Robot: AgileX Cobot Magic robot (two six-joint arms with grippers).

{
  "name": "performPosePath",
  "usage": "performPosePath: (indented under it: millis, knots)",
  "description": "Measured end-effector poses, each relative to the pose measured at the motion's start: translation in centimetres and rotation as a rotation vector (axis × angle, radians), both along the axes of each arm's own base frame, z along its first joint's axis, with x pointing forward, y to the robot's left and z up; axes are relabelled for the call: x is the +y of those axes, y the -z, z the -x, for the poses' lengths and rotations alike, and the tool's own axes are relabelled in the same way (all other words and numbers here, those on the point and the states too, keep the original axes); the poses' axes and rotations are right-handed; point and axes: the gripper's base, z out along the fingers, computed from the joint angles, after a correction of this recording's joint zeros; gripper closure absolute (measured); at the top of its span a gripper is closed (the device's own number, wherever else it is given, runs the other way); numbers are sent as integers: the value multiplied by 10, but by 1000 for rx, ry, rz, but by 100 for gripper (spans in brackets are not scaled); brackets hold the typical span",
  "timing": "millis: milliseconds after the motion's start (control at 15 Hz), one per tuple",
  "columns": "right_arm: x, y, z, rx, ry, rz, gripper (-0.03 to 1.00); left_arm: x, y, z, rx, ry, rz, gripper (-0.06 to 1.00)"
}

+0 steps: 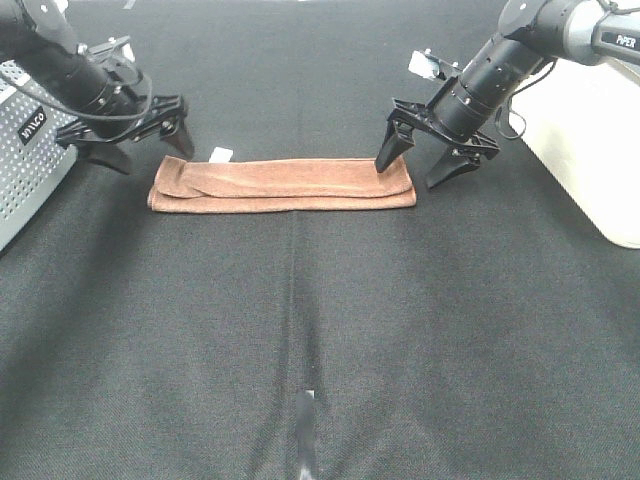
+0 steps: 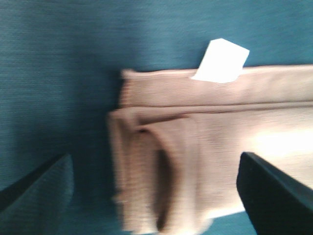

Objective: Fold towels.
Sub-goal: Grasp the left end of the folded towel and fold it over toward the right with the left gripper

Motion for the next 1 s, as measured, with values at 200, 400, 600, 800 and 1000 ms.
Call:
performPosePath:
  millis: [200, 400, 600, 800, 1000]
  knots:
    - [0, 0, 0, 0, 0, 1, 18, -1, 25, -1, 49, -9, 13, 9]
    - [0, 0, 0, -5, 2, 3, 18, -7, 31, -4, 27, -28, 56, 11]
    - [-1, 0, -1, -6, 3, 3, 18, -17, 33, -4, -2, 9, 47, 20]
    - [-1, 0, -1, -8, 4, 5, 18, -16, 35, -4, 4, 32, 23, 19]
    - [-1, 0, -1, -13, 6, 7, 18, -11, 25, -7, 23, 38, -47, 14]
